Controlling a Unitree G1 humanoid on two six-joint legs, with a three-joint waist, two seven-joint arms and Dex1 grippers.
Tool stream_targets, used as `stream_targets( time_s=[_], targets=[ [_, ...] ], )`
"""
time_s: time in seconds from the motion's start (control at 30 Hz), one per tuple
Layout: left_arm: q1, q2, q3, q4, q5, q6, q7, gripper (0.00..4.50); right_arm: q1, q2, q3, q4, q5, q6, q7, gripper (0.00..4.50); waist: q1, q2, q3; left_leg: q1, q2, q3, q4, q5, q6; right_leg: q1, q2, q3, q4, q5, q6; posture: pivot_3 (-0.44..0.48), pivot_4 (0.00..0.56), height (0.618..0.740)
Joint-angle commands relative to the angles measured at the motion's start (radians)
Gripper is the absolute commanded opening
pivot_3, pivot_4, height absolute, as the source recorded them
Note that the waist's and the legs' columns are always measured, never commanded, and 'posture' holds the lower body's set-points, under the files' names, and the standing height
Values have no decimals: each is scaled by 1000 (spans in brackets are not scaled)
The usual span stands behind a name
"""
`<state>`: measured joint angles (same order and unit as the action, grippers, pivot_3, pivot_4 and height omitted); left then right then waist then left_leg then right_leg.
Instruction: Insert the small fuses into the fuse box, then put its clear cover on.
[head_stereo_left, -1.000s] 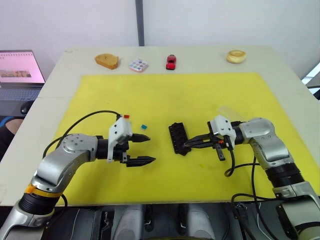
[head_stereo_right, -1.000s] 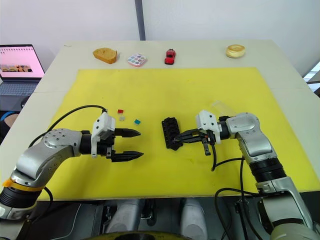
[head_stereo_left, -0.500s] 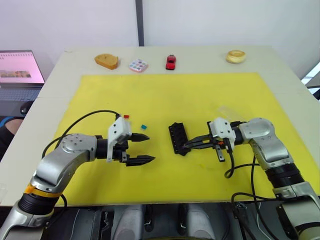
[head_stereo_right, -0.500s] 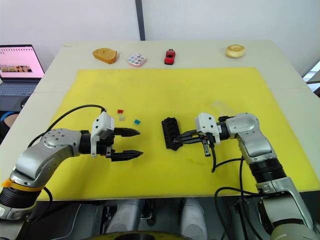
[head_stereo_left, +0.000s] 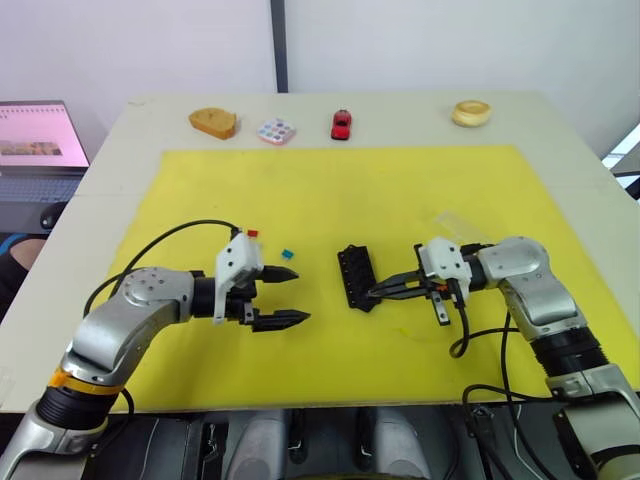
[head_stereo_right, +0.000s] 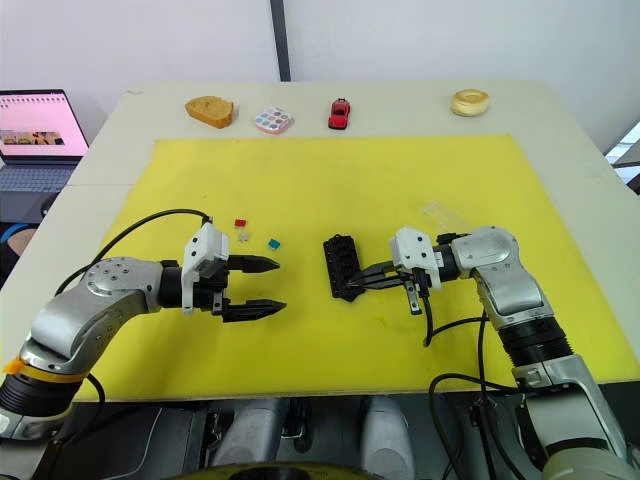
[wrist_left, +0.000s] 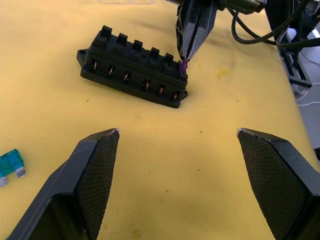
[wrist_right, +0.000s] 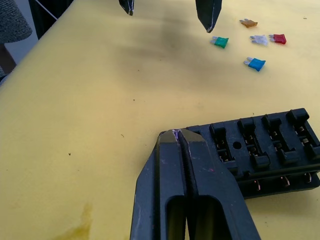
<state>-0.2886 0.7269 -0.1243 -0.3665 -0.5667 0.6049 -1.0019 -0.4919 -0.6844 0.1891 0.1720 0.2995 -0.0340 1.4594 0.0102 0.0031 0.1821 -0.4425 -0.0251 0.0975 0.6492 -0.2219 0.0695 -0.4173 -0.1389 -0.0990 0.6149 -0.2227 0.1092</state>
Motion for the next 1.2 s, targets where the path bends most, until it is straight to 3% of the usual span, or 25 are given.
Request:
stream_targets(
  time_s=[0.03,1.2],
  targets=[
    [-6,5,28,-22,2,-18,-6,3991,35,-9,49,32,-72,8,-5,59,0,0,0,0,0,0,0,0,0,0,0,0,0,0,0,0,150,740],
    [-16,-6,36,-24,16,-28,25,3991,35,-5,95,69,-112,-31,-2,59,-2,-4,-4,1,1,0,-1,-1,-1,1,1,0,0,-1,-1,0,150,740]
  ],
)
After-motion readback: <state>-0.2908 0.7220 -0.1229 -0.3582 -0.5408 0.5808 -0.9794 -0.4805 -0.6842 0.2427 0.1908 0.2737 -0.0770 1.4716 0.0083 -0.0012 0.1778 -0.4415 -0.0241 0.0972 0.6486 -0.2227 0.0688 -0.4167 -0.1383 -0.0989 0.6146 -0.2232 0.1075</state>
